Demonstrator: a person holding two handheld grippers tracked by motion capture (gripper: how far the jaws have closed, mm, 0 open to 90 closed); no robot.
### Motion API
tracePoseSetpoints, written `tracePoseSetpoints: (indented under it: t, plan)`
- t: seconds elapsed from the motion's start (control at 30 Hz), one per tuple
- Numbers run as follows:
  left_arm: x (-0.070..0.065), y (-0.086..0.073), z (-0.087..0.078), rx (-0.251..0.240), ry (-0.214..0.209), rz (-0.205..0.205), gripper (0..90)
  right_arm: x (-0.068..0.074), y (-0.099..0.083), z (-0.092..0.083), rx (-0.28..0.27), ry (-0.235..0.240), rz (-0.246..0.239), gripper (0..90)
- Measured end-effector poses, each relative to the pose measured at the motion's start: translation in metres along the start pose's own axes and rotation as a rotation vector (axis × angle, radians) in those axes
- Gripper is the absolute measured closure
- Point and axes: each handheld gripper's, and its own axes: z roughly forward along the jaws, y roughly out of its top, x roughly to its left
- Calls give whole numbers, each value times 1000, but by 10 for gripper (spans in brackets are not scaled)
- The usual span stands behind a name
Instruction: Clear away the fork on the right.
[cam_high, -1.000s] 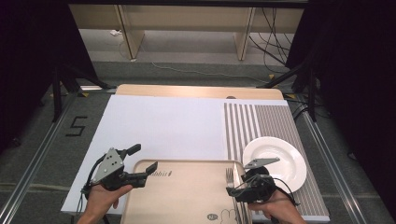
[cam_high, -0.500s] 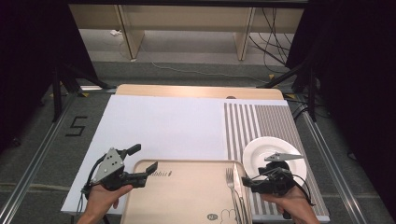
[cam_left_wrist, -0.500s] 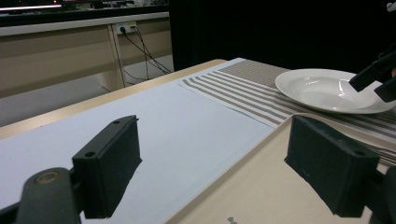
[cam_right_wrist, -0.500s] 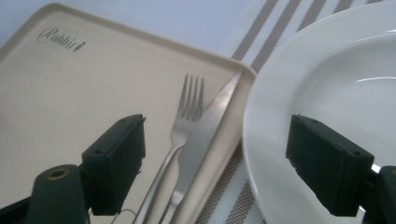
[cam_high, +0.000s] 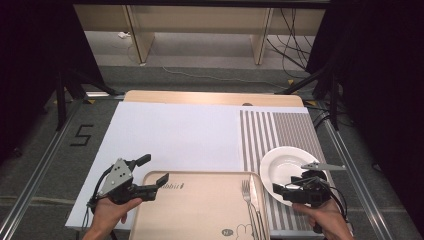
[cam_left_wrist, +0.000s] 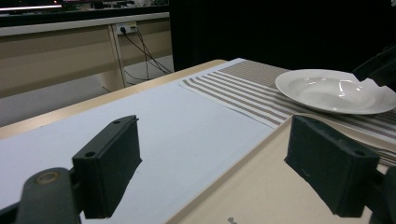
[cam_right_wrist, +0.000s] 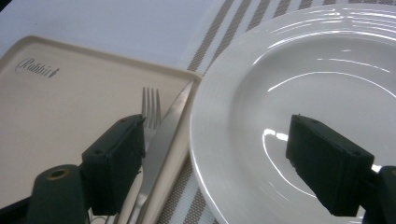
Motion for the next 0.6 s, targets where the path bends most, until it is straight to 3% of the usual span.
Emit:
tracePoseSetpoints:
  t: [0.03,0.1,0.13,0.2,0.23,0.3,0.33,0.4,0.43,0.47,0.5,0.57,0.6]
  plan:
    - [0,0,0,0,0,0,169,0,0,-2,14,-8,24,208]
    - [0,0,0,1,0,1,169,-7,0,-2,-12,-9,-13,205]
    - [0,0,0,1,0,0,169,-6,0,-4,5,-15,39,206]
    - [0,0,0,2,0,0,169,-13,-1,-5,-21,-22,8,205]
    - [0,0,0,1,0,-1,169,-13,-1,-5,-19,-19,33,205]
    - [0,0,0,1,2,-3,169,-19,-2,-6,-42,-18,20,206]
    - [1,0,1,1,2,-4,169,-19,-3,-7,-47,-22,55,205]
    - [0,0,1,1,2,-7,169,-22,-3,-10,-30,-40,45,206]
    - [0,0,1,1,2,-5,169,-21,-3,-9,-42,-40,81,205]
    - [0,0,1,1,1,-4,169,-24,-4,-10,-48,-37,53,205]
    - [0,0,2,2,0,-5,169,-25,-4,-11,-35,-42,74,205]
    - [0,0,2,3,-1,-7,170,-30,-5,-11,-48,-43,42,205]
    - [0,0,2,2,0,-9,169,-27,-5,-12,-43,-53,95,205]
